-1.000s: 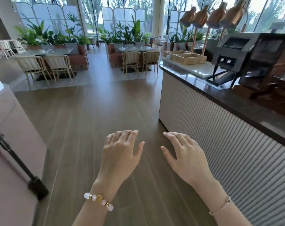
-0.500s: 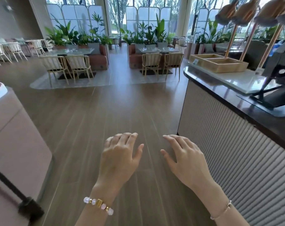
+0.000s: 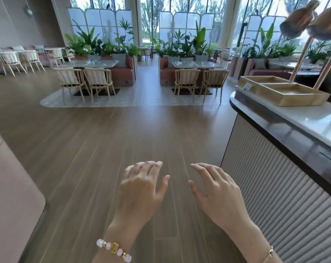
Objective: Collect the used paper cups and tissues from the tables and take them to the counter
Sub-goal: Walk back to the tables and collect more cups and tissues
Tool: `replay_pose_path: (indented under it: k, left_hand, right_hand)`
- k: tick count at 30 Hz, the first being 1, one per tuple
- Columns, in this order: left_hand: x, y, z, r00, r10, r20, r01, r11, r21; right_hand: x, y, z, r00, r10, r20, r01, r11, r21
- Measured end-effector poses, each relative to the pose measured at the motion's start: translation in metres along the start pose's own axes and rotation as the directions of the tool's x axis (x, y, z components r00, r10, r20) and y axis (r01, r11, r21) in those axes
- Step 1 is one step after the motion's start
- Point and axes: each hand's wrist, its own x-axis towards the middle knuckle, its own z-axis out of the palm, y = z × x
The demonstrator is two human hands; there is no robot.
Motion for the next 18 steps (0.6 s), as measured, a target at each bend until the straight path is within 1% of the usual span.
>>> replay_pose_path:
  k: [8,13,18]
  left_hand:
    - [0.146,-0.052,0.107,0.999,0.032,-0.03,-0.034,0.998,-0.055]
    - [0.246,-0.097,0.154,0.998,0.042,-0.041,-0.045,0.996,-0.076]
    - [0.321,-0.134,0.195,0.999,0.039,-0.021,-0.04,0.997,-0.062]
  right_hand:
    - [0.119,0.064,0.112,0.999,0.047,0.022,-0.046,0.999,-0.026]
    - [0.213,0.087,0.176,0.998,0.055,0.012,-0.054,0.998,-0.032]
    - [0.286,0.11,0.236,0.997,0.069,0.02,-0.069,0.998,-0.007]
